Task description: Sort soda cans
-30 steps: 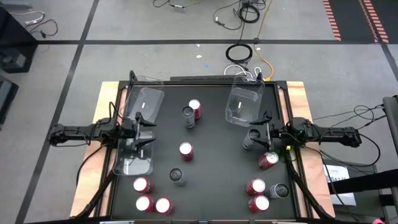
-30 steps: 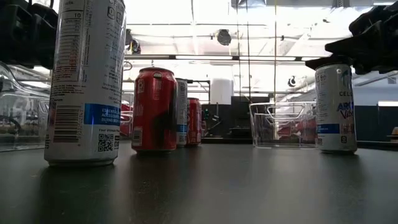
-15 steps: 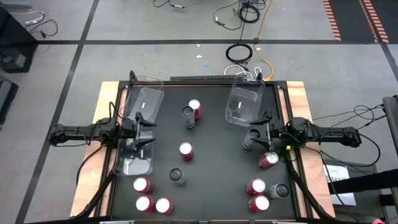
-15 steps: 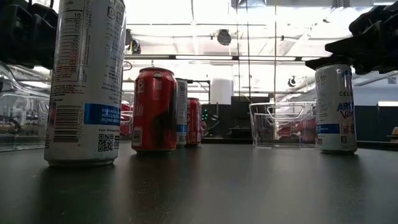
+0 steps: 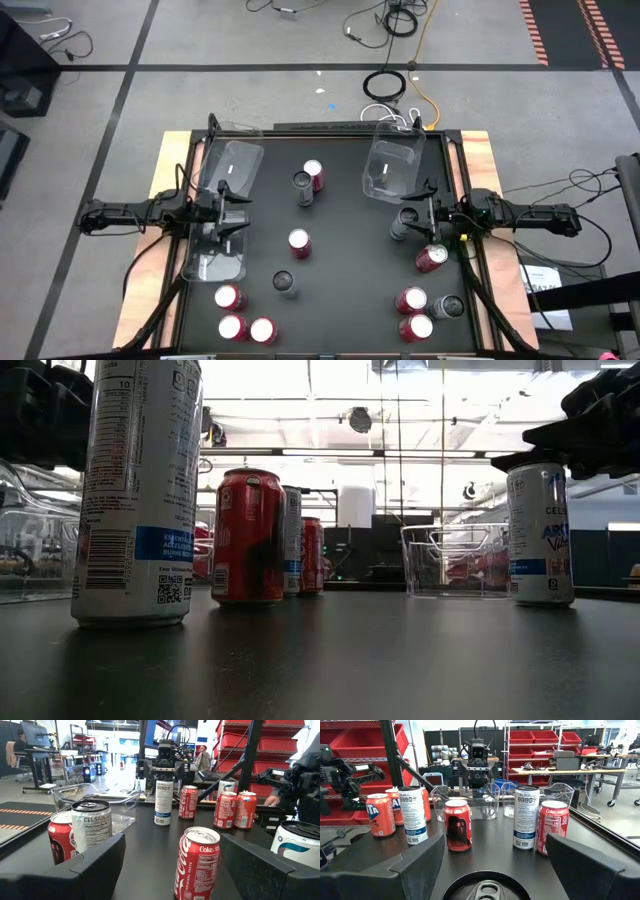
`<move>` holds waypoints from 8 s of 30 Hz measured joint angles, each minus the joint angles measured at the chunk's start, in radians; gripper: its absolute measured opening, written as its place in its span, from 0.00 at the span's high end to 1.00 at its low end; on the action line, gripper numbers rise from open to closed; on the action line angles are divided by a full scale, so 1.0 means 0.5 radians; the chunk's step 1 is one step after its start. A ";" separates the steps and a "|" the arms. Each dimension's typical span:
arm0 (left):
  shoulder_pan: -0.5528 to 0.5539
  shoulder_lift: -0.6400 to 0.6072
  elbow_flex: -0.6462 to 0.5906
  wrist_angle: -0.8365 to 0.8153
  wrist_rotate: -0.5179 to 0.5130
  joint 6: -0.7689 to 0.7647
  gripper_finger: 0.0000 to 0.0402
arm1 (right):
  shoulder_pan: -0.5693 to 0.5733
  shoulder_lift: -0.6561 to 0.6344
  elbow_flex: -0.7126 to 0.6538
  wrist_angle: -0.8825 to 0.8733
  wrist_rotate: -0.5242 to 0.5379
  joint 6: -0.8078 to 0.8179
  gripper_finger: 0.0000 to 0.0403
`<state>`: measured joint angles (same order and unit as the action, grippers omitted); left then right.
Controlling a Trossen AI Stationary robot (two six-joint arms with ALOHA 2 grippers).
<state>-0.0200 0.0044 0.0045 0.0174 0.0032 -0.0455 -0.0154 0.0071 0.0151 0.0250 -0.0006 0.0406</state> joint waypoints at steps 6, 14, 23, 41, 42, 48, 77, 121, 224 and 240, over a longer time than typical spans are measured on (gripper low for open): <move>-0.001 0.000 0.000 0.000 0.000 0.000 0.18 | 0.000 0.000 -0.001 0.000 0.000 0.000 0.16; 0.000 0.000 0.000 0.000 -0.001 0.000 0.18 | 0.000 0.000 0.000 0.001 0.000 0.001 0.16; 0.000 0.000 0.000 0.000 0.000 0.000 0.18 | 0.000 0.000 0.000 0.000 0.000 0.000 0.16; -0.001 0.000 0.001 0.000 -0.001 0.000 0.18 | 0.000 -0.001 0.000 0.000 0.000 0.000 0.16; 0.000 0.000 0.000 0.000 -0.001 0.000 0.18 | 0.000 -0.001 0.000 0.000 -0.001 0.000 0.16; 0.000 0.000 0.000 0.000 -0.001 0.000 0.18 | 0.001 -0.001 0.000 0.000 -0.001 0.001 0.16; 0.000 0.000 0.005 0.793 -0.217 -0.842 0.18 | 0.001 -0.001 0.000 0.001 0.000 0.000 0.16; -0.032 2.672 2.288 -1.104 0.052 -0.422 0.18 | 0.000 0.000 0.000 0.000 -0.001 0.000 0.16; -0.724 4.278 3.903 -2.181 -0.252 -0.929 0.24 | 0.000 0.000 0.000 0.001 0.000 0.000 0.16; -1.045 4.277 3.902 -2.075 -0.316 -0.782 0.24 | 0.000 0.000 -0.001 0.001 -0.001 0.000 0.16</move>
<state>-0.5425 2.1429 1.9557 -1.0199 -0.1551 -0.4366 -0.0154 0.0071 0.0147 0.0254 -0.0010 0.0407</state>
